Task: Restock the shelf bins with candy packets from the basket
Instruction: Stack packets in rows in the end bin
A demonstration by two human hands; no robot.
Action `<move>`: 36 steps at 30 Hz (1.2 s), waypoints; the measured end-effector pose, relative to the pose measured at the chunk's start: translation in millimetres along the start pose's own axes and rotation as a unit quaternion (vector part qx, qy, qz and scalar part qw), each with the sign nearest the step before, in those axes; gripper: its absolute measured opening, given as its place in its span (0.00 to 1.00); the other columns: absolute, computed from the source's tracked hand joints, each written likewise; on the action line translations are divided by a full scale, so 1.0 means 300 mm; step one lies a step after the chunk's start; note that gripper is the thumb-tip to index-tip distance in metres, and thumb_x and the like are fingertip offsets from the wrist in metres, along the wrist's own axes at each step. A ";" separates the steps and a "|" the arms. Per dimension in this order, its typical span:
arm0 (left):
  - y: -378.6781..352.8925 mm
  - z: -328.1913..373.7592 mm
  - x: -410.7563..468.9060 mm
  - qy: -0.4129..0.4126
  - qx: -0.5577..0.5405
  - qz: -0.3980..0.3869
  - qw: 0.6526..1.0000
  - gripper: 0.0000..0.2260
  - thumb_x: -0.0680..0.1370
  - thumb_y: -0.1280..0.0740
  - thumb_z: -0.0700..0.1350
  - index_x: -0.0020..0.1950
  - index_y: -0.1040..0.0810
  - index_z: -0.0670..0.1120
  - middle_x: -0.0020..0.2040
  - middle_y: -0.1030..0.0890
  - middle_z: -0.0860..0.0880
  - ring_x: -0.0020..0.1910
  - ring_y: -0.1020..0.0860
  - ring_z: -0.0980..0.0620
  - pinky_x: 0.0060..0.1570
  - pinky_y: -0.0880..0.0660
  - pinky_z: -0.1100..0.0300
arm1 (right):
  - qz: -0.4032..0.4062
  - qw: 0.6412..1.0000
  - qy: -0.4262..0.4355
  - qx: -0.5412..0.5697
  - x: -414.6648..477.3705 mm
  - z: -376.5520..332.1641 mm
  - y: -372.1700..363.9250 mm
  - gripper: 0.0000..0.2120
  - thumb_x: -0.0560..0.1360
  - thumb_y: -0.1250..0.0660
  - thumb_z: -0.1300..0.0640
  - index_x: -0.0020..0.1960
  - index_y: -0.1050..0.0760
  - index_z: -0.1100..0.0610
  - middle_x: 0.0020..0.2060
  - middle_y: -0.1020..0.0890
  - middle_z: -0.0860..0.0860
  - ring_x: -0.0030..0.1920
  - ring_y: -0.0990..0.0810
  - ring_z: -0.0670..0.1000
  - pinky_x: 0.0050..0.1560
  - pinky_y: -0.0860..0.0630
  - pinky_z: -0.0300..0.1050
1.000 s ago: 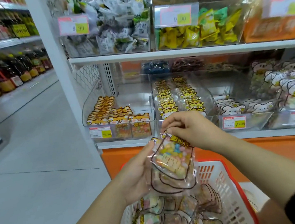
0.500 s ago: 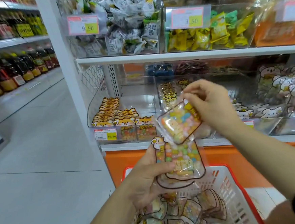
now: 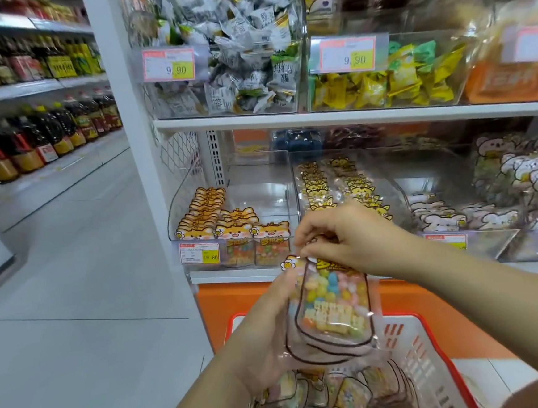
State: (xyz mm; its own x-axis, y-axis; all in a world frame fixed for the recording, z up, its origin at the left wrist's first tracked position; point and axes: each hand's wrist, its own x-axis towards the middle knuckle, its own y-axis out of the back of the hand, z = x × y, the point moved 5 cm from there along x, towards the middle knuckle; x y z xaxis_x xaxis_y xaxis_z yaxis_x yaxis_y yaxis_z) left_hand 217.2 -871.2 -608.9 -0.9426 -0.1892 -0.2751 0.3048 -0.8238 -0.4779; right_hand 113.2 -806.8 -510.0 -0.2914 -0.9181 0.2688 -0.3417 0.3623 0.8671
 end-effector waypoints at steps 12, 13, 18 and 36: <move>0.059 0.051 -0.044 -0.137 0.049 0.046 0.988 0.32 0.70 0.23 0.37 0.71 0.31 0.51 0.62 0.17 0.45 0.62 0.20 0.43 0.67 0.28 0.39 | -0.024 0.698 -0.325 0.638 -0.105 0.039 -0.154 0.12 0.77 0.33 0.57 0.54 0.20 0.64 0.46 0.14 0.59 0.42 0.14 0.54 0.47 0.16 0.51; 0.055 0.046 -0.042 -0.128 0.065 0.043 0.989 0.33 0.71 0.23 0.40 0.72 0.32 0.53 0.63 0.18 0.46 0.63 0.20 0.43 0.68 0.29 0.39 | -0.007 0.695 -0.320 0.643 -0.102 0.025 -0.176 0.08 0.77 0.35 0.62 0.52 0.21 0.65 0.43 0.15 0.60 0.39 0.15 0.54 0.42 0.16 0.48; 0.069 0.022 -0.057 -0.043 0.127 0.022 0.991 0.26 0.76 0.26 0.49 0.69 0.35 0.61 0.58 0.16 0.53 0.58 0.18 0.47 0.60 0.23 0.39 | 0.088 0.758 -0.295 0.574 -0.102 0.038 -0.204 0.04 0.75 0.31 0.67 0.45 0.24 0.60 0.36 0.16 0.61 0.35 0.20 0.55 0.39 0.22 0.48; 0.179 0.511 0.196 -0.317 0.430 0.121 0.837 0.33 0.74 0.26 0.40 0.74 0.35 0.60 0.69 0.25 0.59 0.67 0.27 0.63 0.69 0.28 0.53 | 0.020 0.995 -0.072 -0.062 0.309 -0.009 0.157 0.22 0.71 0.24 0.55 0.62 0.26 0.46 0.52 0.19 0.42 0.48 0.21 0.41 0.49 0.25 0.35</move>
State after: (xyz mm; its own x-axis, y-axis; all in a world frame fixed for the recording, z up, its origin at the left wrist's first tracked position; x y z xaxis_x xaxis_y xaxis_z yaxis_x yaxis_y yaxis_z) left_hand 157.4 -1008.6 -522.9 -0.8339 -0.4265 0.3504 0.5429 -0.7486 0.3807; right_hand 72.6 -875.2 -443.2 -0.4309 -0.8673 0.2493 -0.2172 0.3678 0.9042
